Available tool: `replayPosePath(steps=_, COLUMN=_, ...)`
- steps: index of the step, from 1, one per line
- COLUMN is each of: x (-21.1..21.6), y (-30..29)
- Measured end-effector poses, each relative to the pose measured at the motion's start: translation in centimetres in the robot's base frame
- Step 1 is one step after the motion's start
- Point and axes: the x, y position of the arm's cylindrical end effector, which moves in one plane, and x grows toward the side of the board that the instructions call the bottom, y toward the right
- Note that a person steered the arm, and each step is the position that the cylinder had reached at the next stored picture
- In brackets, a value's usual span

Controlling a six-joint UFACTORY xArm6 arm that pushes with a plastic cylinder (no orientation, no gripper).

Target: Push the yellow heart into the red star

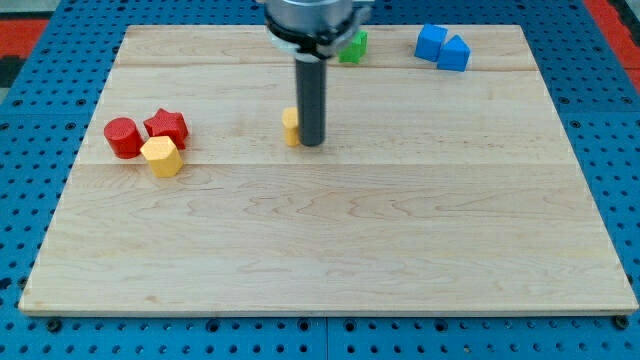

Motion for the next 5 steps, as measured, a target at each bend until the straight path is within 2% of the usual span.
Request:
replayPosePath(steps=1, x=0.4, y=-10.1)
replayPosePath(steps=2, x=0.4, y=-0.4)
replayPosePath(steps=3, x=2.0, y=2.6)
replayPosePath(steps=4, x=-2.4, y=3.8)
replayPosePath(steps=5, x=-5.8, y=-2.5)
